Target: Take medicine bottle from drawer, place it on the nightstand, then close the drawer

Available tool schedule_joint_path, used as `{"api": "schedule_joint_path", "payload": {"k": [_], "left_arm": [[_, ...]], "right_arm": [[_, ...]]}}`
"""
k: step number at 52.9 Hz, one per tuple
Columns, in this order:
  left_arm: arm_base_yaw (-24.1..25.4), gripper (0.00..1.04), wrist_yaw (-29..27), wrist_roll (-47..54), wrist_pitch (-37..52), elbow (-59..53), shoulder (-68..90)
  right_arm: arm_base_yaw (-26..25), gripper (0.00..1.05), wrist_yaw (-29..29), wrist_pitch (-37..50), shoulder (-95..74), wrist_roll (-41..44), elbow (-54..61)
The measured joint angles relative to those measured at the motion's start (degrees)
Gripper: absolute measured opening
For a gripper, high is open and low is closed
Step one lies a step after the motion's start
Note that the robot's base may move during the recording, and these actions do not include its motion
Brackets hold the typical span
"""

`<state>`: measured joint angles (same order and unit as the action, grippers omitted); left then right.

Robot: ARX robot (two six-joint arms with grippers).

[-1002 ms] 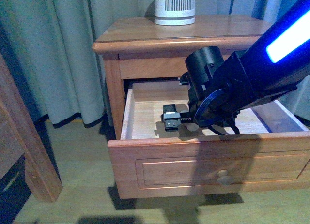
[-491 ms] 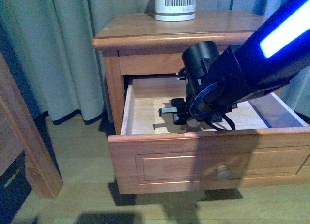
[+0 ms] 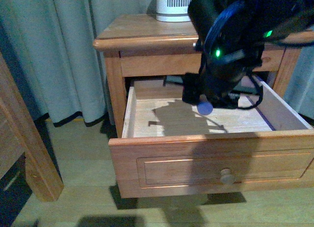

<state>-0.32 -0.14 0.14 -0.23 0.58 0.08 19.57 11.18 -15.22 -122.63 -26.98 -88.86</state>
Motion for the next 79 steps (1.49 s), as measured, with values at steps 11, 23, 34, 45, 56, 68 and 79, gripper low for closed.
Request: {"api": "schedule_joint_path", "payload": {"k": [11,23,34,45,56,68,79], "left_arm": [[0.0,0.98,-0.02,0.0,0.0,0.0,0.0],[0.0,0.98,0.0,0.0,0.0,0.0,0.0],[0.0,0.98,0.0,0.0,0.0,0.0,0.0],[0.0,0.98,0.0,0.0,0.0,0.0,0.0],[0.0,0.98,0.0,0.0,0.0,0.0,0.0],[0.0,0.98,0.0,0.0,0.0,0.0,0.0],[0.0,0.98,0.0,0.0,0.0,0.0,0.0]], "right_arm": [[0.24,0.31,1.53,-1.49,14.73,1.16,-0.33],[-8.37,0.3,4.35,-0.37,13.81,8.85,-14.32],[-14.05,0.3,8.7,2.01,3.61,16.22,-29.94],[-15.21,0.3,10.45,0.57,-7.65,18.03,-41.44],[-15.93,0.3,11.28,-0.7,-14.49,17.94,-43.93],[-16.24,0.4,10.23,-1.14,-16.52,17.64,-42.73],[-16.04,0.73,8.24,4.63,-15.93,18.53,-39.54]]}}
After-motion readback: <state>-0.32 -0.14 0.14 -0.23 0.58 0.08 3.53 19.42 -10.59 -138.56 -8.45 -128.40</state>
